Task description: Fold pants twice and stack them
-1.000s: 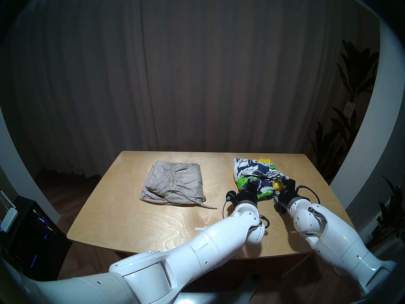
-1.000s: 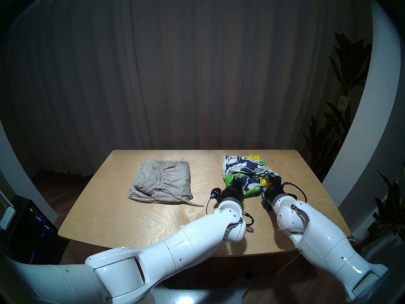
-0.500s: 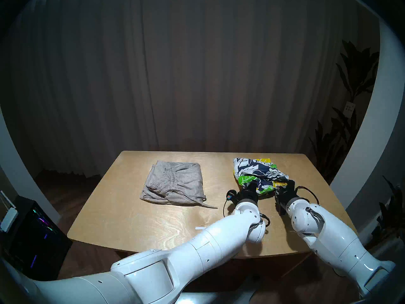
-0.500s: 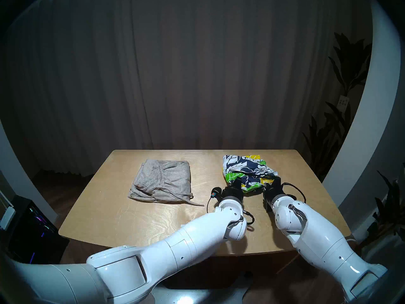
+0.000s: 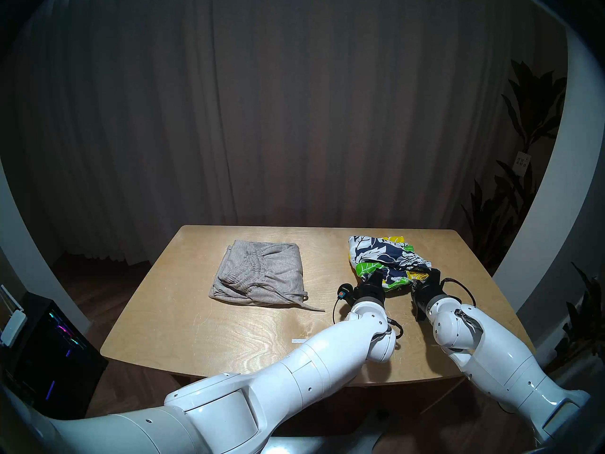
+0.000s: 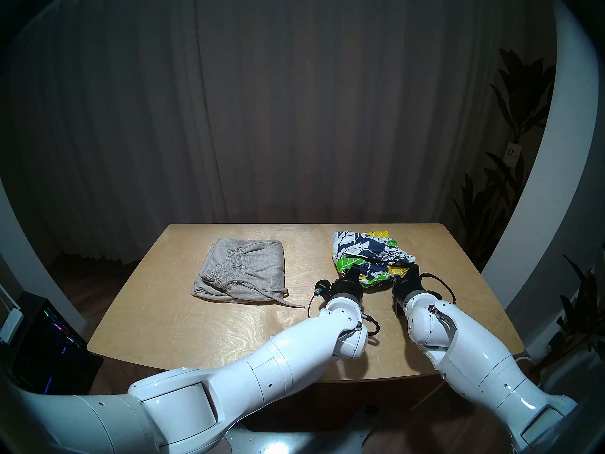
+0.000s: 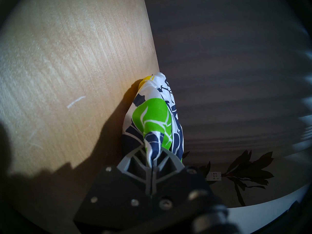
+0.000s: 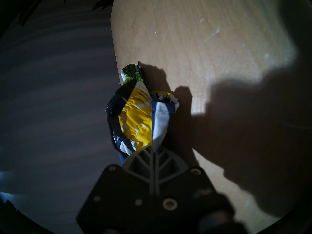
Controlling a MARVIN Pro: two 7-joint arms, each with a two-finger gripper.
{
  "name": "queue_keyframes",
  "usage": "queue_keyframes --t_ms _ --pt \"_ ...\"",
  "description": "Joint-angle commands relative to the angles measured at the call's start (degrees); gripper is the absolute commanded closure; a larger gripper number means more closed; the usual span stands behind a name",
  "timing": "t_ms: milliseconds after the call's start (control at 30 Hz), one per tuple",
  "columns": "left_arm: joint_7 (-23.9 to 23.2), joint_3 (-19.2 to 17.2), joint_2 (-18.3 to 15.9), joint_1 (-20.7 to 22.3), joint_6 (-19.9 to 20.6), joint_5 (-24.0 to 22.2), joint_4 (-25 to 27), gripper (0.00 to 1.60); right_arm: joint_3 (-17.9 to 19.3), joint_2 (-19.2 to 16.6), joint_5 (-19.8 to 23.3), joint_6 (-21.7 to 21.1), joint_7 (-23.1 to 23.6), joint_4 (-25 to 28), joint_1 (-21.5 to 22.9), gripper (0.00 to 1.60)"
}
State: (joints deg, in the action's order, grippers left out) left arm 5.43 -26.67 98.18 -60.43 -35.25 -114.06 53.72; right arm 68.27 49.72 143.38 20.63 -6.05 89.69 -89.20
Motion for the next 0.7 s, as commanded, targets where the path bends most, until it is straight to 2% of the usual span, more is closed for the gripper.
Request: queue_keyframes --t_ms 0,300,667 --pt "-1.1 -0.7 -3.8 -1.9 1.6 -1.0 0.4 1.60 1.0 0.9 0.5 0.4 2.0 4.2 -0.6 1.60" --pt "-2.8 -2.2 -5.9 -1.1 1.8 -1.2 7.2 1.60 2.6 0.4 1.2 2.4 3.4 9.5 -1.8 1.60" --pt "-3.0 -4.1 -6.8 0.9 2.1 -1.6 12.1 1.60 3.5 -0.1 1.3 3.7 3.8 10.6 -2.0 1.60"
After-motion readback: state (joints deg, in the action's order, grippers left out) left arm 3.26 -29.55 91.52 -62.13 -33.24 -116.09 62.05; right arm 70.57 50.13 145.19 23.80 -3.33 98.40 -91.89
